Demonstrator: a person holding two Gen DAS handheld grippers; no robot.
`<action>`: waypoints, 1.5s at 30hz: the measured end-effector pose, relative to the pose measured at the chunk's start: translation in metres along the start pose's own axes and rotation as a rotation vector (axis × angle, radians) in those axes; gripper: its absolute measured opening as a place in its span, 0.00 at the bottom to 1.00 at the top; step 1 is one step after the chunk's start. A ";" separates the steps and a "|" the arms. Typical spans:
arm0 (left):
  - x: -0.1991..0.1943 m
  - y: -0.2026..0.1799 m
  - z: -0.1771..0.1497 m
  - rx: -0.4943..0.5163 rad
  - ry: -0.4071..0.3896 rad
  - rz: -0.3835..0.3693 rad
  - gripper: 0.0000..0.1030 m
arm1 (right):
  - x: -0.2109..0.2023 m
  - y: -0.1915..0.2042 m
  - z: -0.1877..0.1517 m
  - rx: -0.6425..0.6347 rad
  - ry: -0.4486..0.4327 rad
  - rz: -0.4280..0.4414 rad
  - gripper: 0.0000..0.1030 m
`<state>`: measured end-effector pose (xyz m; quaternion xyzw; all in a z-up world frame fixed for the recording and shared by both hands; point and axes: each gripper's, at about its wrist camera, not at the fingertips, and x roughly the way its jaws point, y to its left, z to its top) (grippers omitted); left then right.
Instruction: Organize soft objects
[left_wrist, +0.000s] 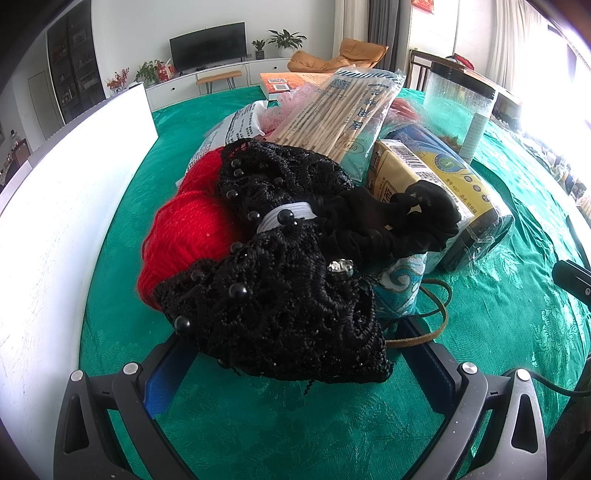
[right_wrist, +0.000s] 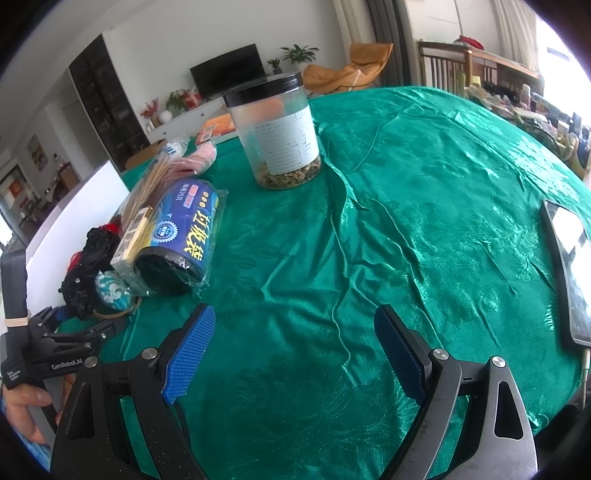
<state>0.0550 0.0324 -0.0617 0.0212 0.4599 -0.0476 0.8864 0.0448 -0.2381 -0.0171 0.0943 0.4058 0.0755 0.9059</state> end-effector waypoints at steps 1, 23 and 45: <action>-0.001 0.000 -0.001 0.002 0.008 -0.002 1.00 | 0.000 0.000 0.000 -0.002 0.001 0.001 0.87; -0.014 0.006 -0.016 0.054 0.005 -0.040 1.00 | 0.102 0.089 0.069 -0.083 0.296 0.211 0.58; -0.012 0.007 -0.015 0.048 0.006 -0.036 1.00 | 0.070 -0.056 0.087 0.051 0.065 -0.134 0.73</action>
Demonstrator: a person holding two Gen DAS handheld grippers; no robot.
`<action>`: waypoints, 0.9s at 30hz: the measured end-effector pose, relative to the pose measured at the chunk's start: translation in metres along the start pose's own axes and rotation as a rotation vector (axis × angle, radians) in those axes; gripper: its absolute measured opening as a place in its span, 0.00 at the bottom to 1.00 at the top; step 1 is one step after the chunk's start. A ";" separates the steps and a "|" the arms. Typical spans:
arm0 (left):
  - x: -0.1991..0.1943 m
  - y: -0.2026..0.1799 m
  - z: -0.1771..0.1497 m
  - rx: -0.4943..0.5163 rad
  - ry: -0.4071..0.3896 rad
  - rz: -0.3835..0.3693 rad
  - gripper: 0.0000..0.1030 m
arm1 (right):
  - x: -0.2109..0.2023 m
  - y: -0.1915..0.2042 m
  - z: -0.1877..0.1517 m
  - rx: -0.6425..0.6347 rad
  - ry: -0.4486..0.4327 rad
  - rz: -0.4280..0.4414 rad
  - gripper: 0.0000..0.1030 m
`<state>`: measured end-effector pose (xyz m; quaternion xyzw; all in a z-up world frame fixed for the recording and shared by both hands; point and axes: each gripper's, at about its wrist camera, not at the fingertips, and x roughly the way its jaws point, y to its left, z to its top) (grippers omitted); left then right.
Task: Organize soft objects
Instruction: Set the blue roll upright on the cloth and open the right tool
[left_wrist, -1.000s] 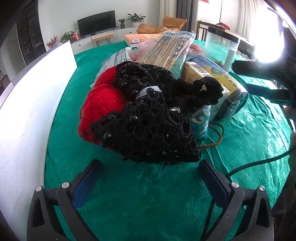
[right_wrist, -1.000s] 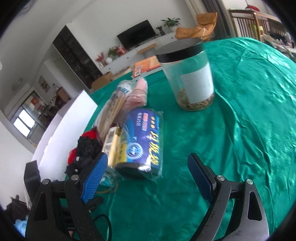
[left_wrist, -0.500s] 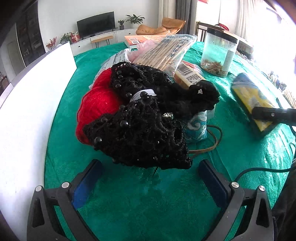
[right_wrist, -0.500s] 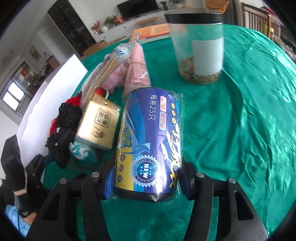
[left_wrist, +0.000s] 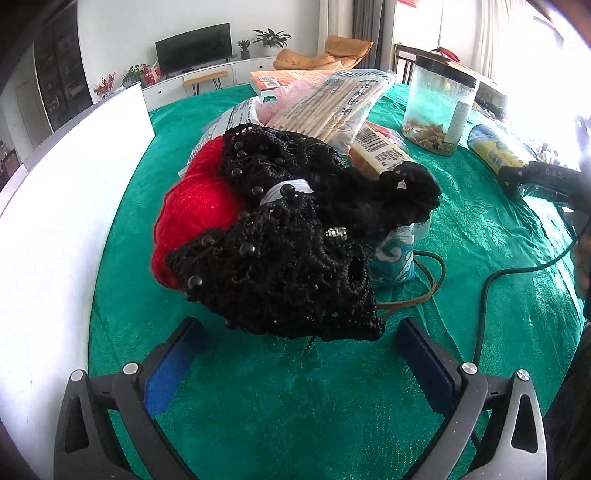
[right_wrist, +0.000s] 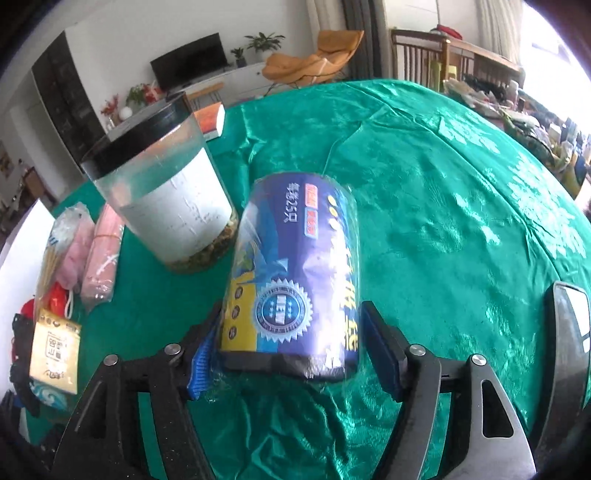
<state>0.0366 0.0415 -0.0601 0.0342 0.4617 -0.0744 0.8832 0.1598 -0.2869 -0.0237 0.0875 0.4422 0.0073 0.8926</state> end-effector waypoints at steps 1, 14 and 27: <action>0.000 0.000 0.000 0.000 0.000 0.000 1.00 | -0.005 0.000 -0.007 0.005 -0.006 -0.008 0.73; 0.000 0.001 0.000 -0.001 0.000 -0.001 1.00 | -0.019 0.022 -0.052 -0.152 -0.008 -0.088 0.75; 0.000 0.001 0.000 -0.001 0.000 -0.001 1.00 | -0.019 0.024 -0.054 -0.158 -0.006 -0.075 0.81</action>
